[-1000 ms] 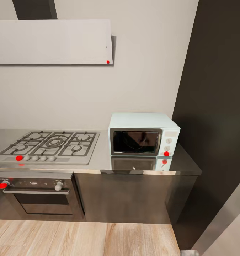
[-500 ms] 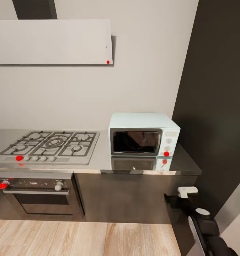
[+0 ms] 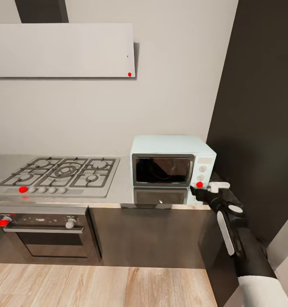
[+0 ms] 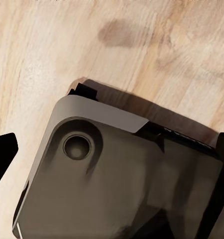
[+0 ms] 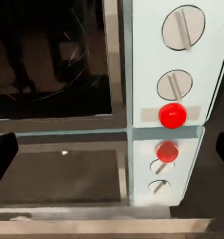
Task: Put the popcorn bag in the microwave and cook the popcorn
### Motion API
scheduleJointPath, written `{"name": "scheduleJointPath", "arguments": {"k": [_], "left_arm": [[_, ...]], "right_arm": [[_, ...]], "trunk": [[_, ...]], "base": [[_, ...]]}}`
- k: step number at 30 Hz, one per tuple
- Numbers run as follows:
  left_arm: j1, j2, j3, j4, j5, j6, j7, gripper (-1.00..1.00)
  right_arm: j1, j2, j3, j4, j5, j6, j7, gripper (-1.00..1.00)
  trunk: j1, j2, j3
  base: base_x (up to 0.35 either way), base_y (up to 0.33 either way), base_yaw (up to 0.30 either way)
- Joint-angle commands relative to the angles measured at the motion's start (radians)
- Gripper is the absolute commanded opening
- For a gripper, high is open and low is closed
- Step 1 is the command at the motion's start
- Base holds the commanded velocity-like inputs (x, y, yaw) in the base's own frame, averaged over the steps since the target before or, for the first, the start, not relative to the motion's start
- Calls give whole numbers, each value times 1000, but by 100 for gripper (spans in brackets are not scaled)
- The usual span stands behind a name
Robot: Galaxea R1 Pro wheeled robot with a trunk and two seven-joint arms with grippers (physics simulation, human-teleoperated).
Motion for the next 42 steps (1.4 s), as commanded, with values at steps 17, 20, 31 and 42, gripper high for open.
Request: {"name": "scheduleJointPath", "arguments": {"k": [17,20,31,42], "left_arm": [[-1,-2,-9,0,8,-4,-3,100],[-1,-1,-9,0,8,-4,-3,100],[-1,-1,-9,0,7,-5,-3,100],[-1,1,-9,0,6,-5,-3,100]], "right_arm": [[-1,-91,-22,149,2,-100,90,100],[-1,-91,-22,149,4,-101,91,100],[-1,-82,-22,148,7,-100,74,100],[-1,-84,-23,169,2,-104,74,100]], "trunk": [[0,-1,-1],[0,-1,-1],[0,-1,-1],[0,-1,-1]], "base": [[0,-22,0],[0,-235,0],[5,-25,0],[200,0,0]]}}
